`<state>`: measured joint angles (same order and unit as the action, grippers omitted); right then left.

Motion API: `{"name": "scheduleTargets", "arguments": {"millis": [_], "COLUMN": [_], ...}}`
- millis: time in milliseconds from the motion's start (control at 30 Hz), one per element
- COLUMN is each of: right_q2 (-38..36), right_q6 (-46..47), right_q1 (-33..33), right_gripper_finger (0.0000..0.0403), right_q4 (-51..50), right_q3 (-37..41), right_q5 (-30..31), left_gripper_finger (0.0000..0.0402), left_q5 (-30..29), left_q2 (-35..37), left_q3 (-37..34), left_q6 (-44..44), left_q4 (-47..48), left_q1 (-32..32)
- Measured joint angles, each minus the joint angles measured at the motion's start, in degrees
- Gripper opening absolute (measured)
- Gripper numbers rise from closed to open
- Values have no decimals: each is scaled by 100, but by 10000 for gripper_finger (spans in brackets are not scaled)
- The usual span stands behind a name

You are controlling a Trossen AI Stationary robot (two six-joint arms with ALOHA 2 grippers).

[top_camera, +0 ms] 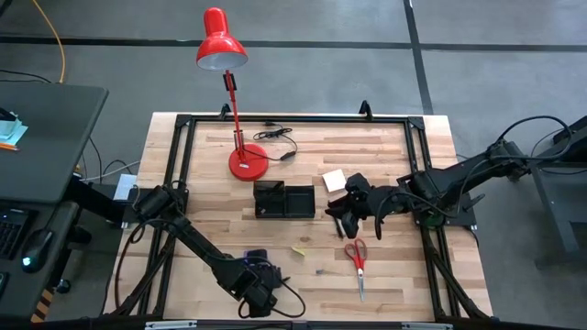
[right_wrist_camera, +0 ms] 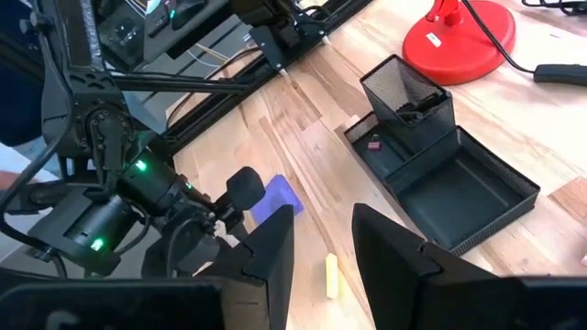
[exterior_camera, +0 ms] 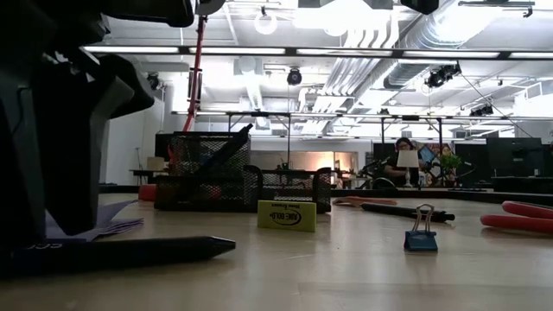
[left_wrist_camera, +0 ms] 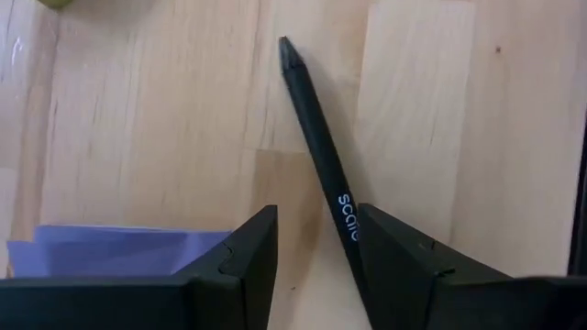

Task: Pick and place office supplies into organizer
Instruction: Put the pen into the desk organizer

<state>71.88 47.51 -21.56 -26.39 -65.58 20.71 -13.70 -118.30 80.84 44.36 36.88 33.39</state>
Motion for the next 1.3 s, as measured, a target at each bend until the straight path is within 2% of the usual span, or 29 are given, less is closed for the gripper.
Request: {"name": "scheduleTargets", "arguments": {"millis": [633, 1067, 1300], "right_q2": [0, 0, 0], "right_q6": [-2, 0, 6], "right_q1": [2, 2, 2], "right_gripper_finger": [107, 107, 107], "right_q4": [-27, 14, 15], "right_q3": [0, 2, 2], "right_q5": [13, 17, 15], "left_gripper_finger": [134, 41, 23], "left_q5": [175, 400, 460], "left_q2": [2, 2, 2], "left_q3": [-2, 0, 4], "left_q6": [111, 118, 109], "left_q4": [281, 258, 258], "left_q1": [0, 0, 0]}}
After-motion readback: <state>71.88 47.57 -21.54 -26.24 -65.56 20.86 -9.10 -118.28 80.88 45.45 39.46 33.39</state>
